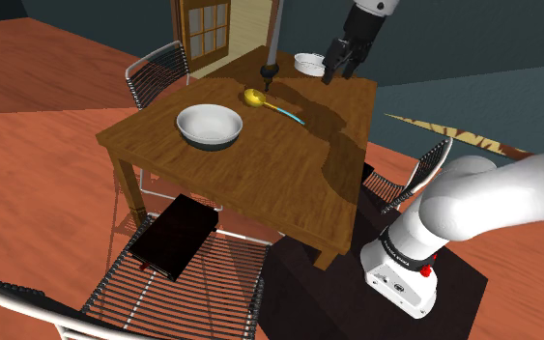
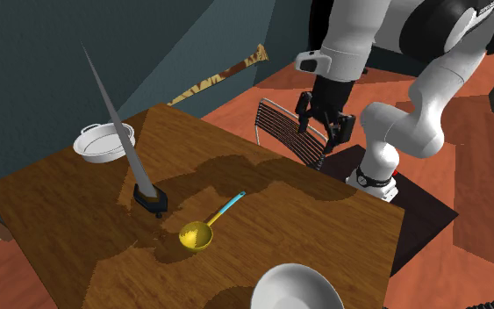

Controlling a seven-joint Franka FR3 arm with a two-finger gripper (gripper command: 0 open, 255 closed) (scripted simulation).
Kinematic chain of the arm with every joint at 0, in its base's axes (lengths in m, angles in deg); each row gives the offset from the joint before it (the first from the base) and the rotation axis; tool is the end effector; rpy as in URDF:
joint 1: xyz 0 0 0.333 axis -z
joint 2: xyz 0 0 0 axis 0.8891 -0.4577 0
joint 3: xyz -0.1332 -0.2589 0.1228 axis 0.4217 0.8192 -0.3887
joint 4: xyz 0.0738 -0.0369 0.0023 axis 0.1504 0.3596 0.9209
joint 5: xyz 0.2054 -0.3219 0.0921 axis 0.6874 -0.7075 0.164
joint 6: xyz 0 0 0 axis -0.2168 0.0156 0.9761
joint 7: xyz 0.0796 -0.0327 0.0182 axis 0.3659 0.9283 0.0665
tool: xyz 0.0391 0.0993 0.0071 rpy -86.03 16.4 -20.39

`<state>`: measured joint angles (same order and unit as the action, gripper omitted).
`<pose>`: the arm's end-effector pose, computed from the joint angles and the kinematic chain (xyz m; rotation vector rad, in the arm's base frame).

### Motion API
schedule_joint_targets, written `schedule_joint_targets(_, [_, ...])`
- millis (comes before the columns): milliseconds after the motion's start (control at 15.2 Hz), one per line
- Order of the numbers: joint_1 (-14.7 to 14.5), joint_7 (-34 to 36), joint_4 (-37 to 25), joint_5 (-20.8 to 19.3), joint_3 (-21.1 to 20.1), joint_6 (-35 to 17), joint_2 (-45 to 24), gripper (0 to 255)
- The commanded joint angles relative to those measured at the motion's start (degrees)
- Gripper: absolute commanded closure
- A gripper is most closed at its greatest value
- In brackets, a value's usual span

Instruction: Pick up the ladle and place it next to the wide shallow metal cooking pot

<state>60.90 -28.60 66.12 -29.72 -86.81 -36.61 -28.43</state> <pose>0.3577 0.0002 0.5720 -3.1271 -0.0262 -0.1817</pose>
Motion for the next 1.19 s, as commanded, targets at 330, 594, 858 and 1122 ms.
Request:
schedule_joint_targets(330, [-0.6,-7.6,-1.5,-2.8,2.4,-11.6,-12.9,0])
schedule_joint_targets(594, [-0.9,-11.6,-4.2,-3.8,3.5,-17.3,-21.2,0])
schedule_joint_targets(858, [-1.0,-15.4,-8.2,-4.5,4.2,-22.2,-29.7,0])
schedule_joint_targets(1122, [-1.1,-19.1,-13.3,-4.9,4.6,-26.1,-38.5,0])
